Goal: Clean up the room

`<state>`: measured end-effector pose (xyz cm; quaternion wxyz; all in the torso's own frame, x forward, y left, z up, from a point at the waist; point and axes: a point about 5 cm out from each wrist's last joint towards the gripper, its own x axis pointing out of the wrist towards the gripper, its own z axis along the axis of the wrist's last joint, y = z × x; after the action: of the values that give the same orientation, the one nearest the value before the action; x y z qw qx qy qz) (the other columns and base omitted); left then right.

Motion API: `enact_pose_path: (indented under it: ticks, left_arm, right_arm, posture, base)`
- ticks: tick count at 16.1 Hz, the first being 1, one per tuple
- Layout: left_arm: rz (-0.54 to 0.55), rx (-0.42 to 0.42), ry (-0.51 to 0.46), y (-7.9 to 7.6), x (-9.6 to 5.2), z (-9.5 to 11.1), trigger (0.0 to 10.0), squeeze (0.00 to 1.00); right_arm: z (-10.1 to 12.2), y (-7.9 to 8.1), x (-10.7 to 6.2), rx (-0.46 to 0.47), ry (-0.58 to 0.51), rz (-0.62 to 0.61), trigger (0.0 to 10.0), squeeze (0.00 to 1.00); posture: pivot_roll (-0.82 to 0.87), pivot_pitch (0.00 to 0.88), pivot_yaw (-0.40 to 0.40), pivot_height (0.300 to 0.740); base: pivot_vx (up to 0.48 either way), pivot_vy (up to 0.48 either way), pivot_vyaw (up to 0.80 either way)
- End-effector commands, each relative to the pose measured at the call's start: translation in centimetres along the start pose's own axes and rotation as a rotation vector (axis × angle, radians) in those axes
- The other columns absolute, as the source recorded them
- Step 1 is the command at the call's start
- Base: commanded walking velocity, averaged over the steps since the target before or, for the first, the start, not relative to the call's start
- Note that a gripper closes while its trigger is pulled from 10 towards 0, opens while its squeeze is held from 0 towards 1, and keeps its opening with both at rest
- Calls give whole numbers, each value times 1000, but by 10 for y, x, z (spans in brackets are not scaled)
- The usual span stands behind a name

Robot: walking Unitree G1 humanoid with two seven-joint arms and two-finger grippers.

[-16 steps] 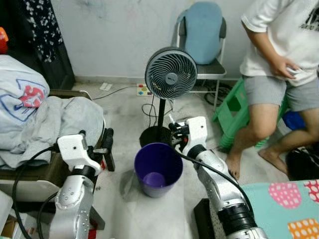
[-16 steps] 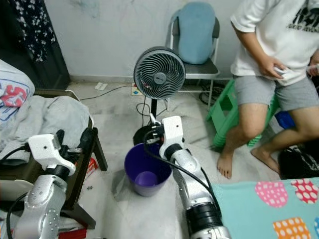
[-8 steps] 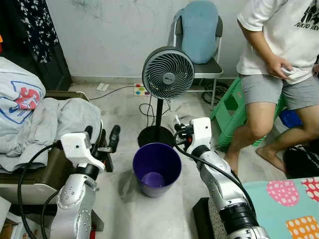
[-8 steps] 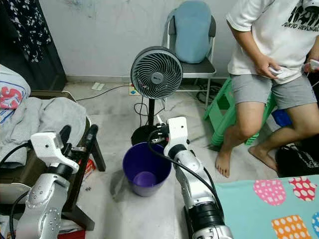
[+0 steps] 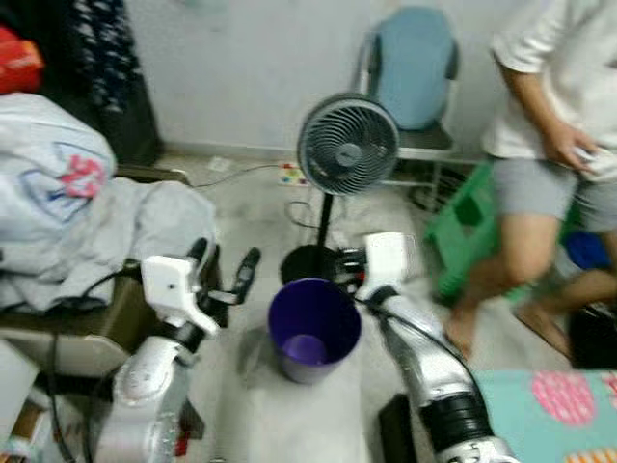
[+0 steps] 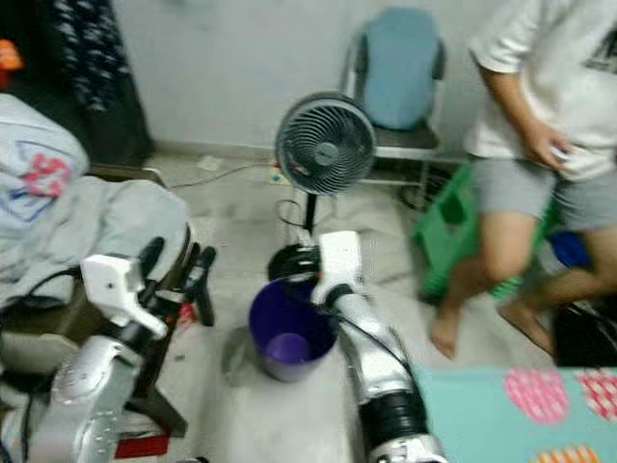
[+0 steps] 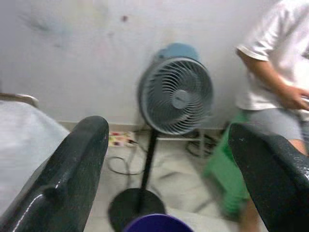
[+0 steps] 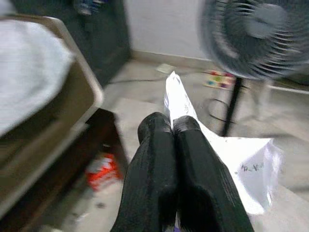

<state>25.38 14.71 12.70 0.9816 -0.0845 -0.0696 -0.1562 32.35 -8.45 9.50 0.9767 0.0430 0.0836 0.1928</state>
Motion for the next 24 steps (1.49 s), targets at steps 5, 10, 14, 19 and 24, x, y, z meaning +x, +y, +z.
enact_pose_path:
  ticks: [5, 10, 14, 19, 24]
  left_arm:
    - [-29, 23, -11, -5, 1, 2, 10000, 0]
    - [30, 31, 15, -2, 2, -1, 10000, 0]
    - [1, 10, 2, -3, 1, 0, 10000, 0]
    - [-1, 10, 3, -2, 2, 0, 10000, 0]
    - [-5, 8, 2, -2, 3, 0, 10000, 0]
  right_arm:
    - [2, -9, 0, -21, -1, -30, 10000, 0]
    - [2, -13, -1, 9, -2, -59, 10000, 0]
    - [3, -13, 0, 7, -1, -59, 10000, 0]
    - [3, -13, 1, 11, -1, -58, 10000, 0]
    - [3, -13, 2, 4, -1, -56, 10000, 0]
  posture:
    - [-6, 57, -97, 740]
    - [-7, 61, -97, 740]
    - [-7, 58, -97, 740]
    - [-8, 55, -97, 740]
    - [-5, 48, -98, 740]
  base:
    - [0, 0, 86]
    - [0, 0, 0]
    - [71, 0, 0]
    - [288, 0, 0]
    - [301, 0, 0]
